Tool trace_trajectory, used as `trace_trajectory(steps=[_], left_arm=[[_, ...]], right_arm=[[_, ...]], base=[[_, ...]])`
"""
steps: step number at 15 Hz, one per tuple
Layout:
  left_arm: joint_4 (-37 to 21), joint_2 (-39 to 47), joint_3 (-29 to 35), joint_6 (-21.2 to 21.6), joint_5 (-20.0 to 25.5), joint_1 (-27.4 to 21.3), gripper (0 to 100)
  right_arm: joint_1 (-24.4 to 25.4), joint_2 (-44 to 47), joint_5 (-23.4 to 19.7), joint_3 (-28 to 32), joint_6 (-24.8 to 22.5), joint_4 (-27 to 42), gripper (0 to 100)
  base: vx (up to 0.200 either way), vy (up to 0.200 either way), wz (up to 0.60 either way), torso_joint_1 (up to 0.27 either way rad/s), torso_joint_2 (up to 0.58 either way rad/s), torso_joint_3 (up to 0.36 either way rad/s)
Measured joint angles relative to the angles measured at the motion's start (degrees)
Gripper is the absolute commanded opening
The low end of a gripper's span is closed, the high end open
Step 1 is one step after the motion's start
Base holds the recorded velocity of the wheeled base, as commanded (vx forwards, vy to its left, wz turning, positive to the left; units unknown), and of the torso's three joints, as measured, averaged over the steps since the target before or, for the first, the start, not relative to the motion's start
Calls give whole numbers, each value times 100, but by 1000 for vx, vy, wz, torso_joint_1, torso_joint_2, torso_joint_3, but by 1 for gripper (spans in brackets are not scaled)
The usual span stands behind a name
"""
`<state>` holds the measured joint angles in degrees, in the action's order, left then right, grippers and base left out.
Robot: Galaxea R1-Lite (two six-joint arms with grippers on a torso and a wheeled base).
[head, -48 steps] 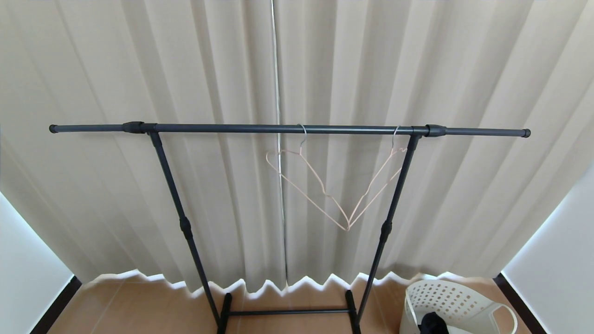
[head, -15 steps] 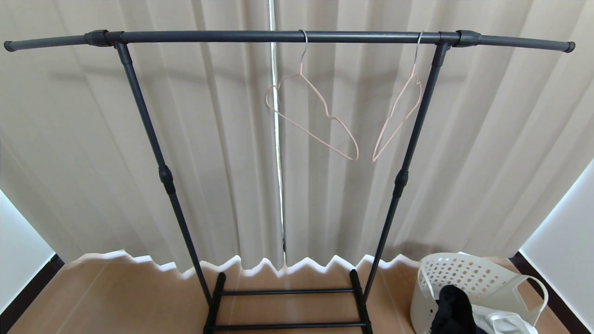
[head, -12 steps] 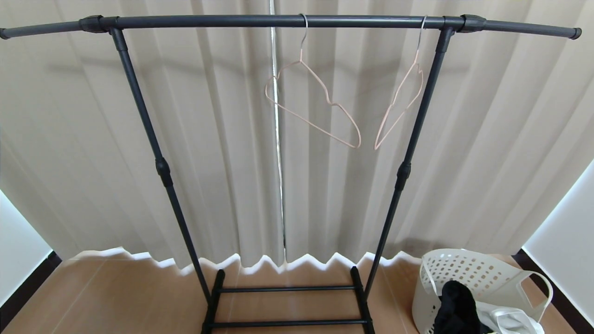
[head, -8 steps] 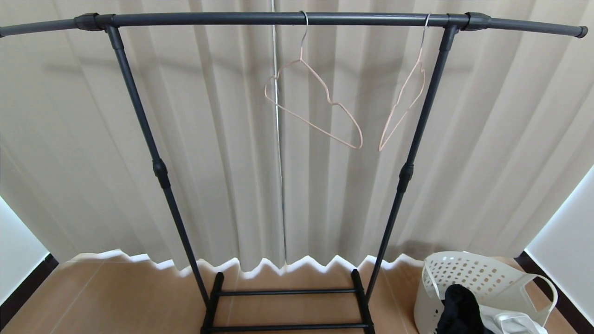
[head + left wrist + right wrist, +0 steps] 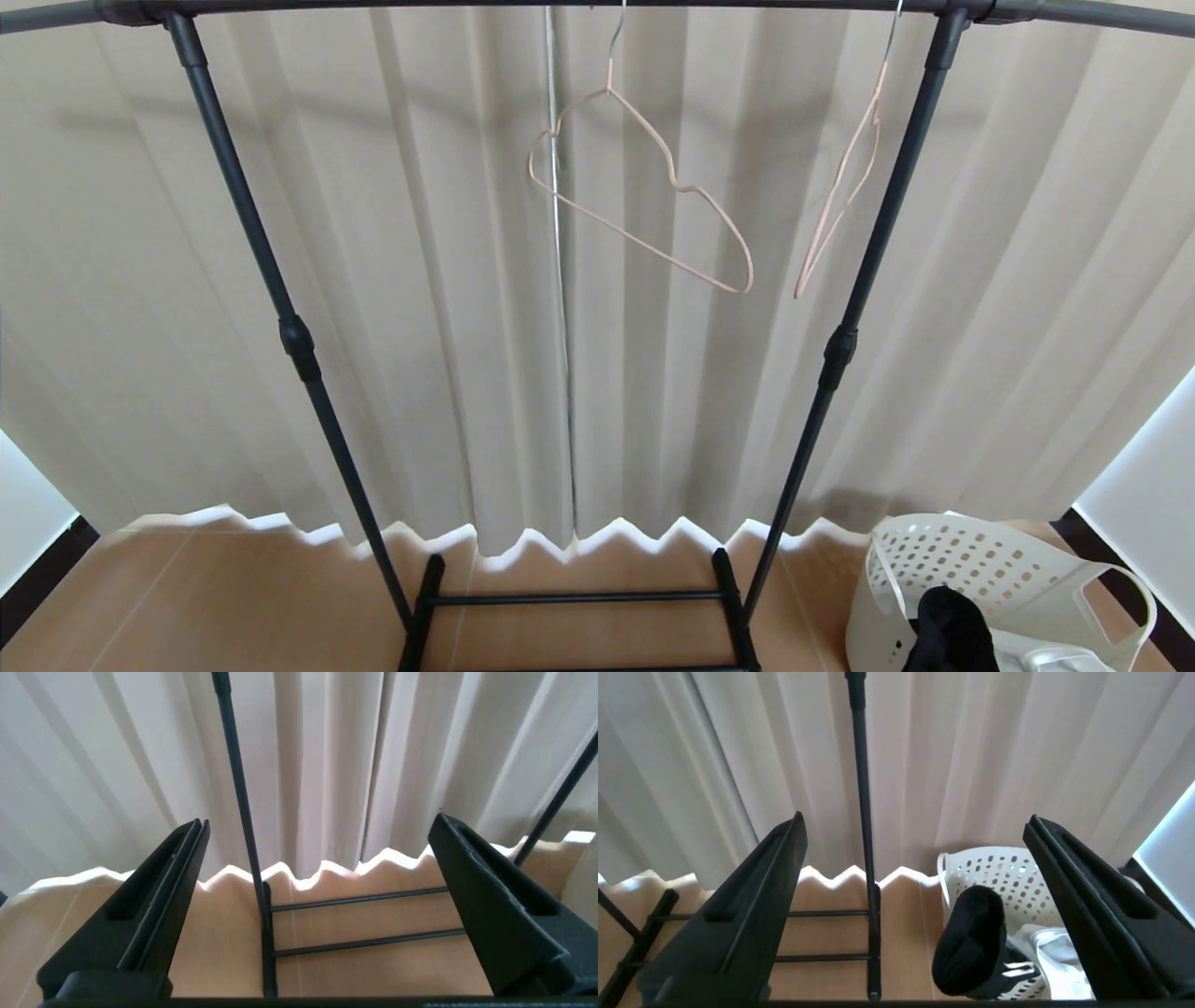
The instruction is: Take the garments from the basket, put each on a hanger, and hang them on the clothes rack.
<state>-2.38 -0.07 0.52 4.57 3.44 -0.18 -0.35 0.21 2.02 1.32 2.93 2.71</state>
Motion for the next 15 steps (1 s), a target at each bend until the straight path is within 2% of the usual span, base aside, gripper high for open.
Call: trace_trajectory(steps=[4,10,15], left_arm=[[-2,0,0,32,1,0,100],[-5,0,2,29,12,0,100],[-5,0,0,11,35,0,100]], right_arm=[[0,0,9,-5,-24,-4,100],[0,-7,-9,-6,9,-4,100],[0,-10,-9,2,44,5,100]], base=[[0,0,0,-19,110,88],[0,0,-600,-2,49,39],[0,0,-600,-24,383,359]])
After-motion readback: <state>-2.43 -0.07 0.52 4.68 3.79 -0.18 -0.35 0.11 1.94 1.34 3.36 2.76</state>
